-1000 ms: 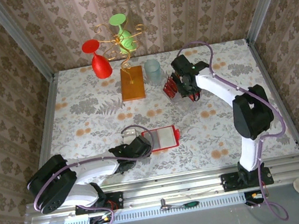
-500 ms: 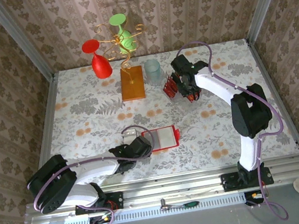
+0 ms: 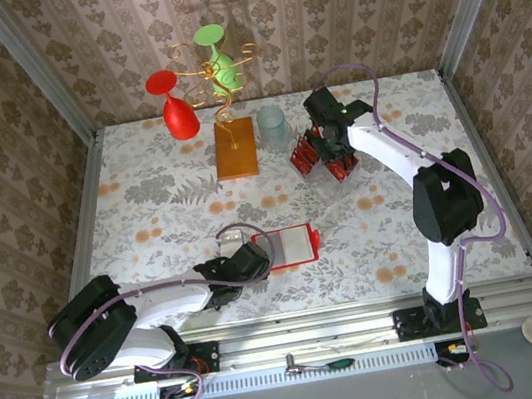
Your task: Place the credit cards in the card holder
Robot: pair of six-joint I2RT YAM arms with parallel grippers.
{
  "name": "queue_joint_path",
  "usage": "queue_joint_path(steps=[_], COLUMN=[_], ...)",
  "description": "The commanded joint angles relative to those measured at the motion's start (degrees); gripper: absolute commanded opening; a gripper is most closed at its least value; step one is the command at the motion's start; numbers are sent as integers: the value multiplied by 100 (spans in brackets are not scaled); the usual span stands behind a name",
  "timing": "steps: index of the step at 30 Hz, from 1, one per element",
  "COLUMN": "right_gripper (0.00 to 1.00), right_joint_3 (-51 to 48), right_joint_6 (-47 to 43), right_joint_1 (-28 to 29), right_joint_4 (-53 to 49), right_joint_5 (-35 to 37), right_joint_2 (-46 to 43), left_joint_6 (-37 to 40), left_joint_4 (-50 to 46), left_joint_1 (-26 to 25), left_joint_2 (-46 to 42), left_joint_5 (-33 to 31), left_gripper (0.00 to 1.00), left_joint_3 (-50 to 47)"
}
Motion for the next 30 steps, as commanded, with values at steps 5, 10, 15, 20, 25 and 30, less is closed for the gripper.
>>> queue_joint_path(steps=[5,10,15,20,25,30], right_gripper=[35,35,33,26,18,17], right_joint_3=[144,104,72,15,-43,-94], right_joint_6=[-117,-117,-100,-98,-101,-57], right_joint_1=[-34,-37,-38,-37,-30,-41], right_joint_4=[-250,-248,-246,-211,-187,-149], right_joint_5=[291,262,75,-131,-291,-484], right_joint_2=[332,413,420,338,252,161], left_joint_6=[-97,-114,-129,-144,-143,-141], left_joint_4=[-20,-3,-3,7,2,19], left_joint_1=[-36,-57,-64,-71,-79,-83], left_joint_2=[-4,-13,-21,-21,-17,-6], left_joint_5=[-95,-95,-111,-122,-130,-139], left_gripper=[100,100,100,100,100,100], left_joint_3=[-1,-28,-46,-41,-46,-37])
